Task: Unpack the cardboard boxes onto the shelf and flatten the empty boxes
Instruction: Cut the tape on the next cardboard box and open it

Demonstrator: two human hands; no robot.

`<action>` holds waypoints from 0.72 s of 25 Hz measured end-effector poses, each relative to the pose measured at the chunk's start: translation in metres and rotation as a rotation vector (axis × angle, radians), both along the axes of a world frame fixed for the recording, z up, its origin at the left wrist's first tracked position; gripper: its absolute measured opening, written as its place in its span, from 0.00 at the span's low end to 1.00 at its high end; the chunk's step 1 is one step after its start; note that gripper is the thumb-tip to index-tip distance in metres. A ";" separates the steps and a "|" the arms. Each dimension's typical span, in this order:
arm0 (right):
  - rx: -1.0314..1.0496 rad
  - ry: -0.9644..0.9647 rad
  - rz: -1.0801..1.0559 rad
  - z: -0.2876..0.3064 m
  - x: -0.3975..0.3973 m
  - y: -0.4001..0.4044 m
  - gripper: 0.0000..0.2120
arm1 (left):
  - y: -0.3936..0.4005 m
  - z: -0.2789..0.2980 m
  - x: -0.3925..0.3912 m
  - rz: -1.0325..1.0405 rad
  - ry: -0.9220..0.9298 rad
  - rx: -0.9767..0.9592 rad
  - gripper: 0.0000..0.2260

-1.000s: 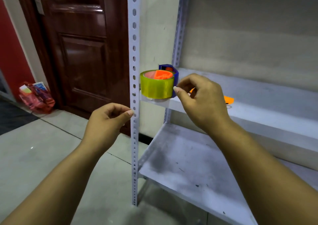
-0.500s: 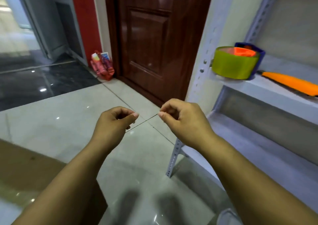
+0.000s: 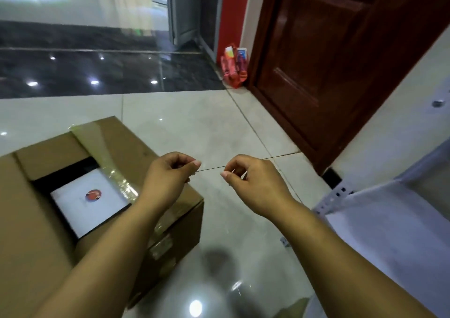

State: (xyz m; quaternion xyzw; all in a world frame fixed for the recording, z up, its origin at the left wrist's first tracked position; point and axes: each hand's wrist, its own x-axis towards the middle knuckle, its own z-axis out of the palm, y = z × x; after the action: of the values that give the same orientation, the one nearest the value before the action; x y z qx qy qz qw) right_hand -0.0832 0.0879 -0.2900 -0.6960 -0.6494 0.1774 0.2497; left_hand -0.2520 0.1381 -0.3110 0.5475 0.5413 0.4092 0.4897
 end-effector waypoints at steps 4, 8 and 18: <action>-0.104 -0.037 0.132 -0.016 -0.042 0.013 0.07 | -0.014 -0.022 -0.048 0.153 0.020 -0.062 0.04; -0.219 -0.096 0.226 -0.034 -0.080 0.025 0.08 | -0.028 -0.041 -0.091 0.279 0.039 -0.106 0.04; -0.406 -0.438 0.324 -0.096 -0.142 0.042 0.28 | -0.032 -0.104 -0.145 0.249 0.643 -0.141 0.10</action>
State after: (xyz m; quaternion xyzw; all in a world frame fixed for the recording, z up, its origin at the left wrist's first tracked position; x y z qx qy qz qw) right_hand -0.2252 0.1302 -0.3857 -0.6410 -0.7411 0.1868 -0.0706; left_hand -0.3972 0.1060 -0.4148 0.5431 0.7573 0.2341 0.2770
